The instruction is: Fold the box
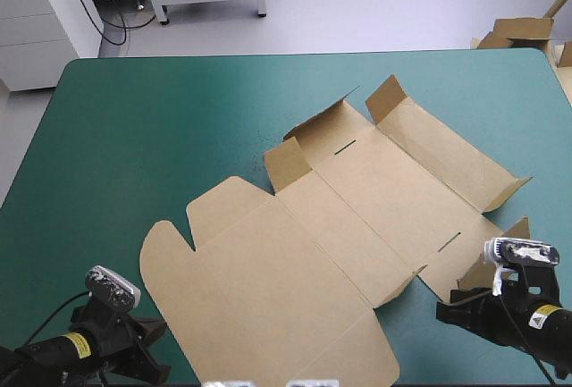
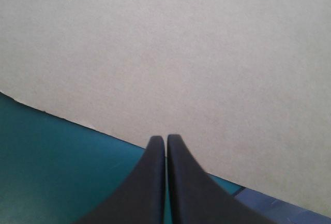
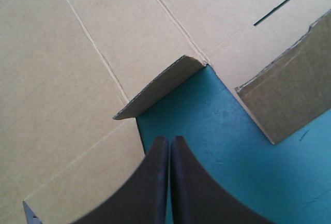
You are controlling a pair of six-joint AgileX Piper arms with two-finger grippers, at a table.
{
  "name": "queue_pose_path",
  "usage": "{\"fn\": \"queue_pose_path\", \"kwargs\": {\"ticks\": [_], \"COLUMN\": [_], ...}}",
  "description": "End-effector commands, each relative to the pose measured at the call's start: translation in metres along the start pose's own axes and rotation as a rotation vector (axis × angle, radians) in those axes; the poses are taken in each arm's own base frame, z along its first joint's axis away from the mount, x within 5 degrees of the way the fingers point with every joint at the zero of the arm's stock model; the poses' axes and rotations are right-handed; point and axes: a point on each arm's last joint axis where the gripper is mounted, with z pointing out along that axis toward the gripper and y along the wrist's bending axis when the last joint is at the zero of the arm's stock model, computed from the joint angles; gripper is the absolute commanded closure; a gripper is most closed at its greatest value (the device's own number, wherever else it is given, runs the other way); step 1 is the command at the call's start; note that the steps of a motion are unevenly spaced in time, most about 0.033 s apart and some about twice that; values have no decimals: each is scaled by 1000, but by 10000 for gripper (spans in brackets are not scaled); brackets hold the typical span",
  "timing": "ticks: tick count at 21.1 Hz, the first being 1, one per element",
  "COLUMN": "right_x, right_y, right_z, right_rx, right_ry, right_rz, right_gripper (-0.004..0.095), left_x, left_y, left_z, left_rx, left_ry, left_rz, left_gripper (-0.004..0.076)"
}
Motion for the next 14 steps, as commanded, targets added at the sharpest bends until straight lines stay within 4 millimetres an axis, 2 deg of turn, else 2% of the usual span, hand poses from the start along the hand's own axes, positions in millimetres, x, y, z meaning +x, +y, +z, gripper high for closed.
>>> {"fn": "queue_pose_path", "kwargs": {"ticks": [1, 3, 4, 6, 8, 14], "right_x": [-8, -8, -8, -8, -8, -9], "right_y": [6, 6, 6, 6, 6, 5], "right_z": [-4, -4, -4, -4, -4, -4], "right_rx": [-43, -43, -43, -43, -43, -43], "right_ry": [-60, -60, -60, -60, -60, -66], "right_rz": [44, 44, 44, 44, 44, 44], "right_gripper": [864, 722, 593, 422, 333, 318], "left_x": [-9, -9, -9, -9, -9, -9], "left_y": [-3, -3, -3, -3, -3, -3], "left_z": [-5, -5, -5, -5, -5, -5], "left_rx": [19, 19, 19, 19, 19, 19], "left_ry": [-63, -63, -63, -63, -63, -63], "left_rz": [-10, -10, -10, -10, -10, -16], "left_gripper": [731, 731, 731, 731, 731, 731]}}
